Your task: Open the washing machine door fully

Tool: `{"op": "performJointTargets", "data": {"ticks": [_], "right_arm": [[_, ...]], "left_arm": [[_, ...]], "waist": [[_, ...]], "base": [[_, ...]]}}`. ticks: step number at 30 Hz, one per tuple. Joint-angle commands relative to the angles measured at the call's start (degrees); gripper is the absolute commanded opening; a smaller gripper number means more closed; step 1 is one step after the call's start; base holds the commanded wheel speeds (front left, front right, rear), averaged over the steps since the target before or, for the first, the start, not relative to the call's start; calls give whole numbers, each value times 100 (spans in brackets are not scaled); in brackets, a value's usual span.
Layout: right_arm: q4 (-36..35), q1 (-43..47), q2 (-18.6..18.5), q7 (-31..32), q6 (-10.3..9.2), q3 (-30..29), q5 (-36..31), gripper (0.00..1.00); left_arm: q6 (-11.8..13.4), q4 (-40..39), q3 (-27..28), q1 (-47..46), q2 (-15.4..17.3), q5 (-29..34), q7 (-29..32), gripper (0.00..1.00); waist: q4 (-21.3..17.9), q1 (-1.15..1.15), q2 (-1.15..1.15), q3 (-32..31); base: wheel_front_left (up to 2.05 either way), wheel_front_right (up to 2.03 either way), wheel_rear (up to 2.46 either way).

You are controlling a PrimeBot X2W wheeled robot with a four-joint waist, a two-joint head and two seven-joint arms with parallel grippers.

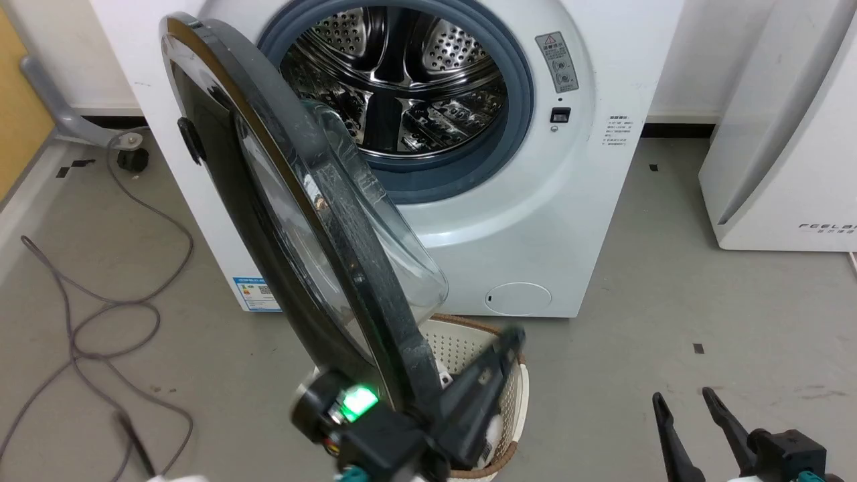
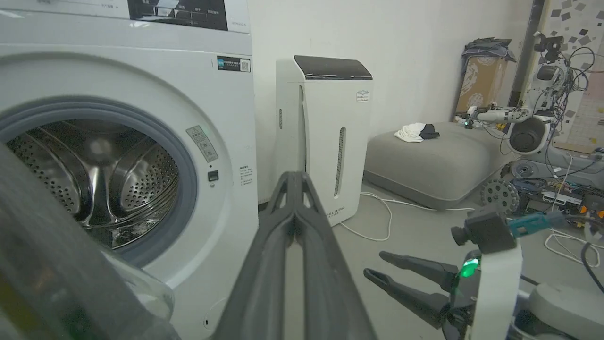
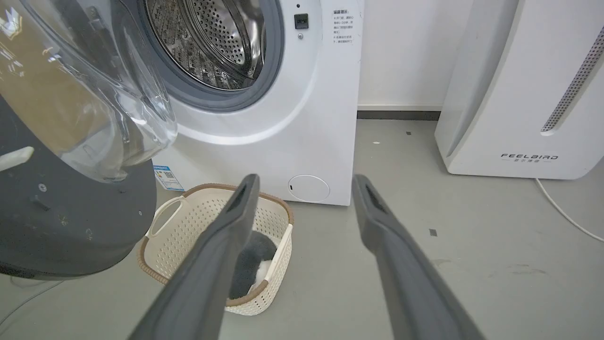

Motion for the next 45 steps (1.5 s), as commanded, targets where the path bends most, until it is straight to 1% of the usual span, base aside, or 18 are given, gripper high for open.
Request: {"op": "performJointTargets", "data": {"ticks": [1, 5, 9, 17, 23, 28, 35, 40, 45], "right_arm": [[30, 21, 21, 15, 3, 3, 17, 100], [61, 27, 21, 21, 3, 12, 33, 100], [80, 3, 21, 19, 3, 45, 59, 100], [188, -44, 21, 19, 3, 73, 101, 100], [257, -82, 21, 8, 3, 101, 121, 100], [320, -76, 21, 6, 3, 112, 143, 100], [412, -79, 22, -12, 3, 121, 201, 100], [498, -75, 22, -14, 3, 165, 232, 100], [569, -51, 22, -2, 3, 226, 254, 100]], "left_arm": [[14, 98, -74, 139, 3, -53, 164, 0], [43, 457, -229, 288, 43, -82, 542, 0], [124, 896, -264, 259, 23, -40, 659, 0], [458, 1803, -39, -186, -141, -29, 332, 0], [635, 2166, 77, -333, -195, -132, 106, 0], [773, 2119, 177, -209, -169, -183, 33, 0], [982, 1648, 313, 220, 16, -236, 68, 0], [1247, 1258, 495, 599, 99, -282, 52, 0], [1552, 919, 689, 915, 180, -218, -4, 0]], "waist": [[-5, 0, 0, -2], [-12, 0, 0, 8], [-34, 0, 0, 41], [-49, 0, 0, 111], [-67, 0, 0, 135], [-49, 0, 0, 126], [54, 0, 0, 119], [229, 0, 0, 82], [507, 0, 0, 41]], "base": [[0, 0, 0], [0, 0, 0], [0, 0, 0], [0, 0, 0], [0, 0, 0], [0, 0, 0], [0, 0, 0], [0, 0, 0], [0, 0, 0]]}}
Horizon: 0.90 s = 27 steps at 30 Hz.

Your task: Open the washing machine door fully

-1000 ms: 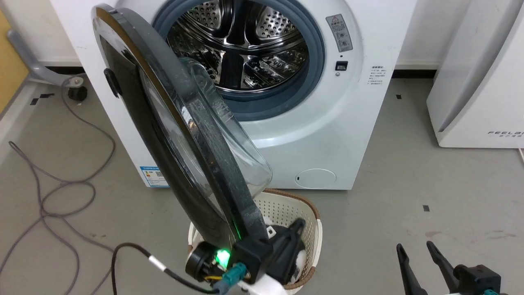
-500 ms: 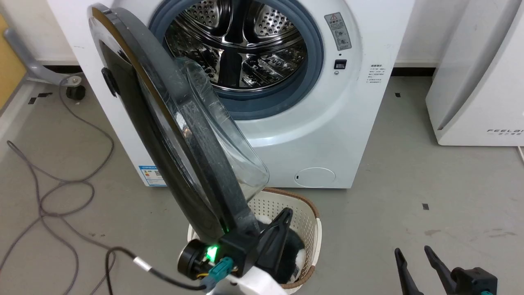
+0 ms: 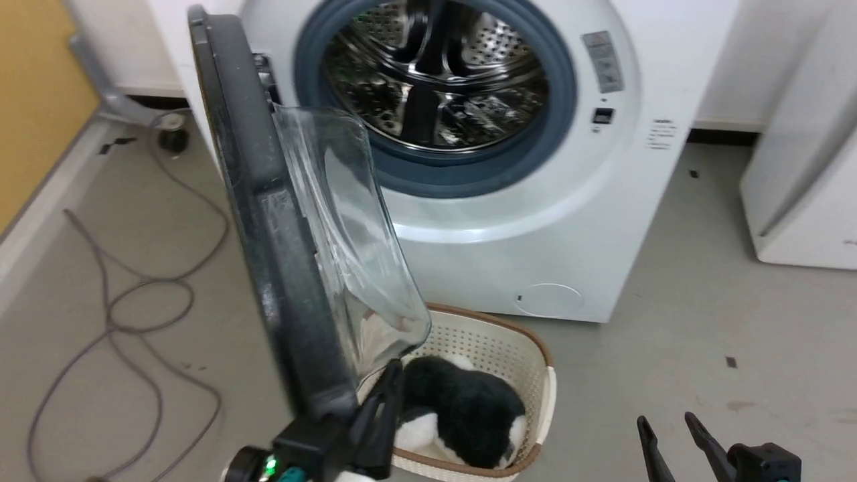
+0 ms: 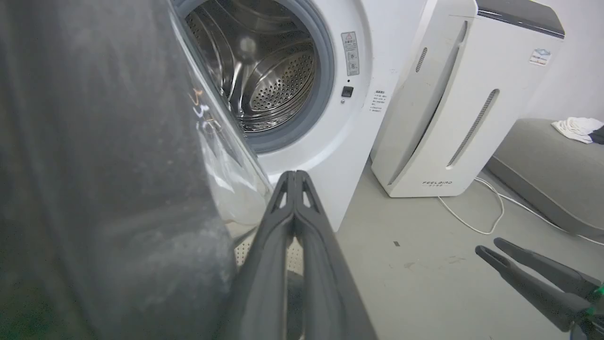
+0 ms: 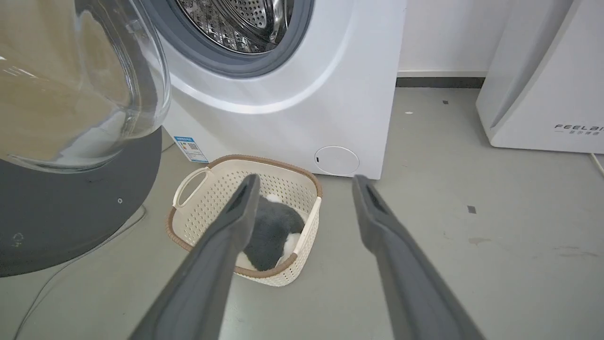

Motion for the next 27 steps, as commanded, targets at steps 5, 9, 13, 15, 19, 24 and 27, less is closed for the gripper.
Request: {"op": "performJointTargets", "data": {"ticks": [5, 9, 13, 15, 19, 24, 27], "right_arm": [[78, -21, 19, 27, 3, -22, 47, 100], [114, -23, 19, 47, 3, -70, 54, 100], [119, -60, 19, 56, 3, -98, 41, 100], [115, -78, 19, 63, 3, -104, 29, 100], [107, -116, 19, 76, 3, -130, 14, 100], [76, -166, 19, 83, 3, -154, -15, 100], [33, -200, 19, 92, 3, -139, -62, 100]], "left_arm": [[298, -281, 259, 321, 129, 65, -70, 0], [456, -464, 434, 493, 188, 52, -88, 0], [589, -536, 648, 592, 260, 23, -103, 0], [649, -517, 776, 624, 296, -7, -119, 0], [747, -400, 1070, 669, 389, -90, -191, 0], [724, -98, 1447, 604, 565, -258, -358, 0], [645, 197, 1717, 459, 690, -420, -511, 0]], "waist": [[437, 0, 0, -49], [772, 0, 0, -39], [1081, 0, 0, -16], [1207, 0, 0, -10], [1381, 0, 0, 0], [1458, 0, 0, 44], [1420, 0, 0, 89]], "base": [[0, 0, 0], [0, 0, 0], [0, 0, 0], [0, 0, 0], [0, 0, 0], [0, 0, 0], [0, 0, 0]]}}
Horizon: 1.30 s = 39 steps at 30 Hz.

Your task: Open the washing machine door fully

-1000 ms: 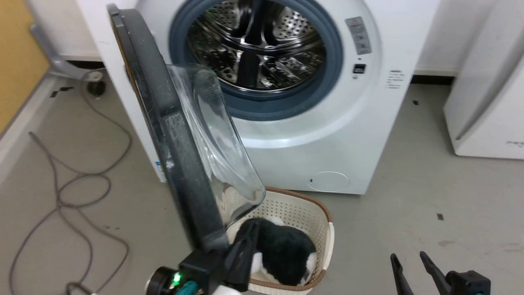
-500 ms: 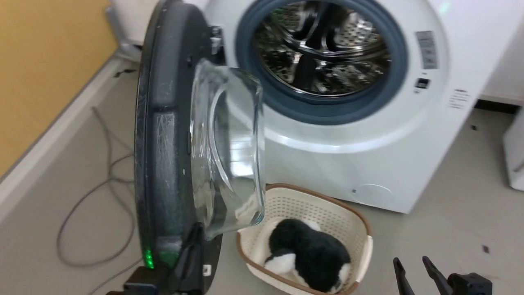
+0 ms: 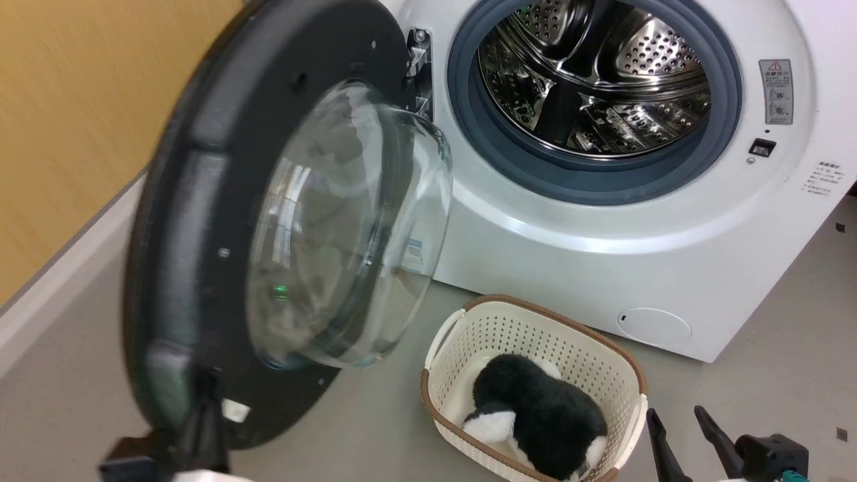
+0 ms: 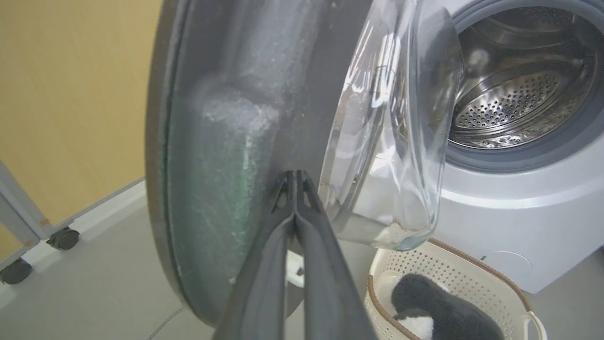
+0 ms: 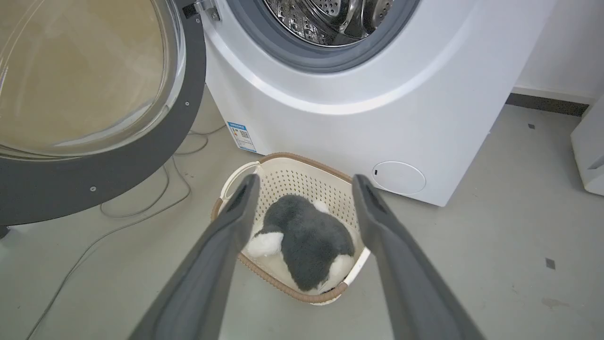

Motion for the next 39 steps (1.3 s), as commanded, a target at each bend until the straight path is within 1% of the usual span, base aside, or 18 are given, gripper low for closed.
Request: {"op": "performJointTargets", "data": {"ticks": [1, 8, 9, 16, 22, 24, 31, 35, 39], "right_arm": [[-57, -91, 16, 2, 3, 2, -79, 100], [-281, -105, 16, 48, 3, -11, -254, 100], [-281, -105, 16, 48, 3, -11, -254, 100], [-585, -87, 16, 132, 3, -19, -336, 100], [-949, -104, 16, 233, 3, 23, -412, 100], [-1075, -120, 16, 268, 3, 51, -432, 100], [-1445, -182, 16, 380, 3, 105, -501, 100], [-1532, -188, 16, 421, 3, 117, -522, 100], [-1533, -159, 16, 428, 3, 107, -496, 100]], "left_arm": [[-28, 155, 149, -161, 72, -85, -85, 0], [-223, 1107, 850, -657, 352, -538, -545, 0], [-223, 1107, 850, -657, 352, -538, -545, 0], [-598, 2410, 1366, -1369, 711, -965, -884, 0], [-843, 3536, 1677, -1949, 987, -1153, -1077, 0], [-959, 3918, 1773, -2159, 1097, -1200, -1125, 0], [-1310, 5093, 2035, -2909, 1392, -1223, -1200, 0], [-1411, 5347, 2189, -3157, 1453, -1053, -1205, 0], [-1485, 5396, 2348, -3191, 1419, -864, -1206, 0]], "waist": [[-46, 0, 0, 27], [-237, 0, 0, 102], [-237, 0, 0, 102], [-398, 0, 0, 205], [-539, 0, 0, 342], [-585, 0, 0, 404], [-674, 0, 0, 619], [-698, 0, 0, 651], [-714, 0, 0, 588]], "base": [[0, 0, 0], [0, 0, 0], [0, 0, 0], [0, 0, 0], [0, 0, 0], [0, 0, 0], [0, 0, 0], [0, 0, 0], [0, 0, 0]]}}
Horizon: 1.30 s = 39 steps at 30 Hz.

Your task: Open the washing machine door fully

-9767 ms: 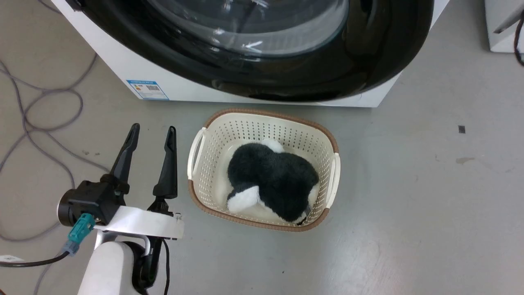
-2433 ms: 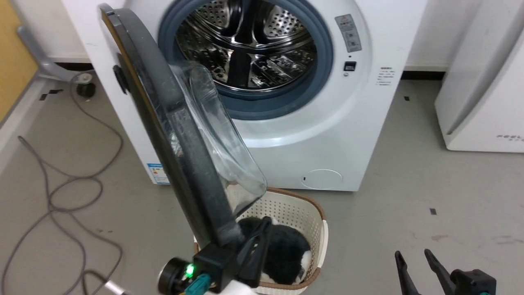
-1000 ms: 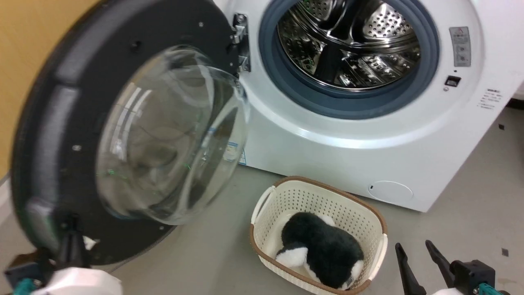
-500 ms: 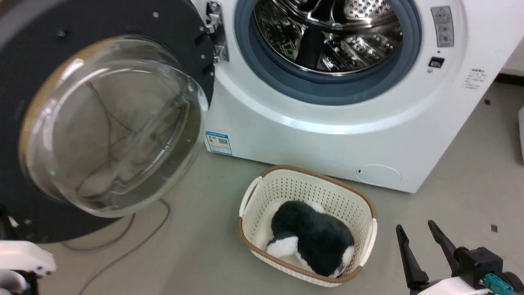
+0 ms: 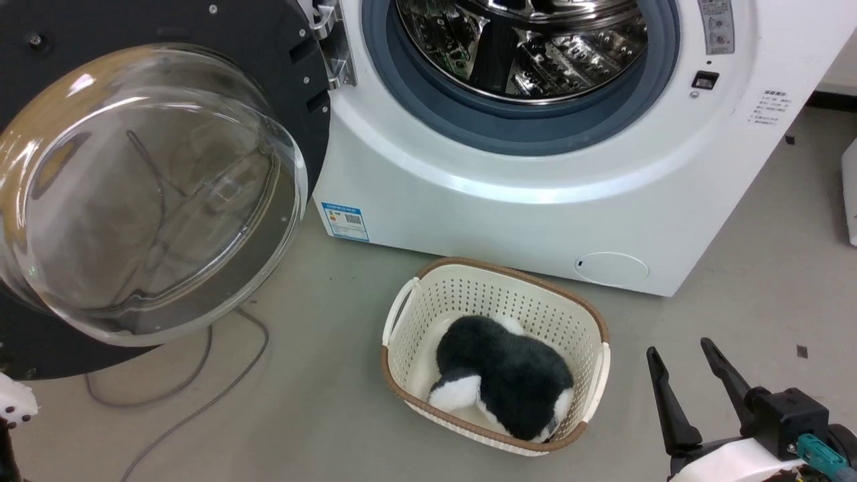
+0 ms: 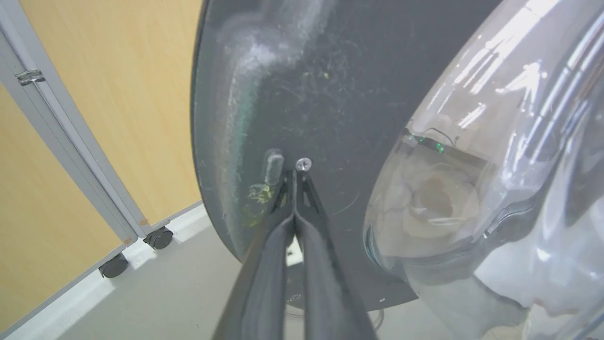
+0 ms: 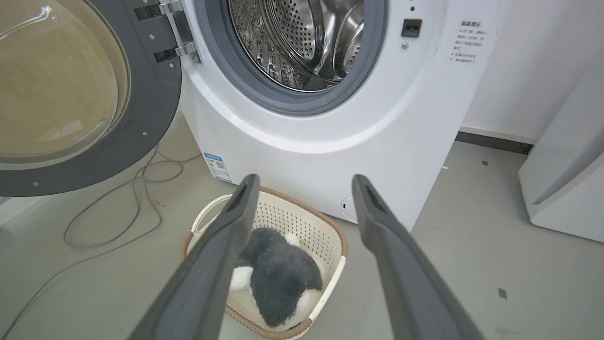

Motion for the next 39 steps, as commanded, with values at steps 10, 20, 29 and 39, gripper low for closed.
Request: {"op": "performJointTargets", "data": {"ticks": [10, 20, 29, 39], "right_arm": [[173, 153, 14, -152, 3, -1, 180, 100], [254, 272, 14, -249, 3, 29, 234, 100], [289, 309, 14, -231, 3, -20, 173, 100], [226, 410, 14, -134, 3, -100, 88, 100]], "left_arm": [[-22, -1129, 431, 1008, -773, 476, -31, 0], [50, -2789, -156, 2464, -1775, 928, 17, 100], [-65, -3720, -1180, 2859, -2109, 1415, 426, 100], [-141, -3873, -1855, 2720, -2032, 1942, 683, 100]], "waist": [[-51, 0, 0, -527], [-215, 0, 0, -905], [-615, 0, 0, -1072], [-1222, 0, 0, -1087]], "base": [[0, 0, 0], [0, 0, 0], [0, 0, 0], [0, 0, 0]]}}
